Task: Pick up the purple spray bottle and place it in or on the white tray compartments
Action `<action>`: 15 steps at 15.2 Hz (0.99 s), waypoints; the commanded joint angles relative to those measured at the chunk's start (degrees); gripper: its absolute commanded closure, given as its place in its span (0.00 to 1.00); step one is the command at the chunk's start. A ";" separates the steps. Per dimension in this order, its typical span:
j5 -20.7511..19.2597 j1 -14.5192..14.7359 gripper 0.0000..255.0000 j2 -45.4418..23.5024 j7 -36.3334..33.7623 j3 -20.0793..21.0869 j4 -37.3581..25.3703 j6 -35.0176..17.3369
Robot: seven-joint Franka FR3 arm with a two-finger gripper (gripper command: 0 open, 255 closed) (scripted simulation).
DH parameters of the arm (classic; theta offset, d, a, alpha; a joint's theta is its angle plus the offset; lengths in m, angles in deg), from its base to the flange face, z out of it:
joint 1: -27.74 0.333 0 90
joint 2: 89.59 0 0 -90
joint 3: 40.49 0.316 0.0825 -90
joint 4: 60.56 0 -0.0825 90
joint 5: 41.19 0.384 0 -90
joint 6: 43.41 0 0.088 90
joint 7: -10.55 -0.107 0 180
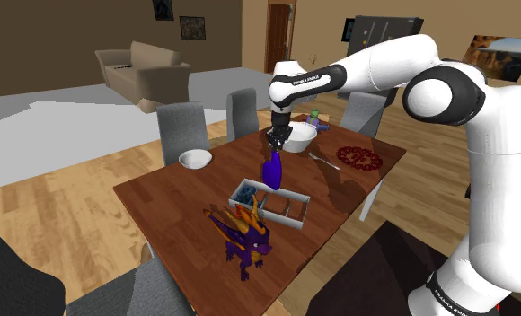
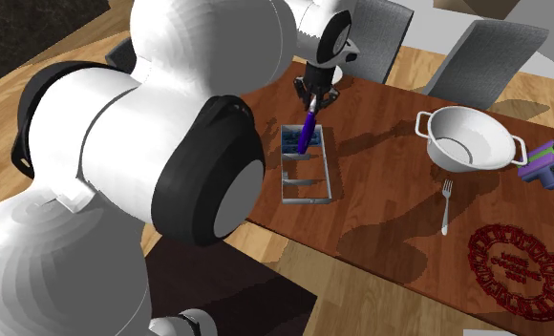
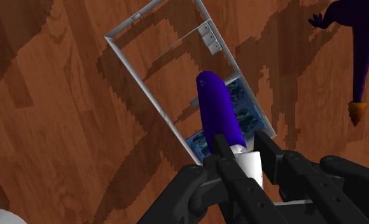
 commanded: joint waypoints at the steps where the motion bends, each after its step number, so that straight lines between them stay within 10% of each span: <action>1: 0.00 0.07 1.00 -0.73 -0.06 0.03 0.48 -1.25; 15: 0.06 0.08 1.00 -4.54 0.11 0.05 4.31 -8.90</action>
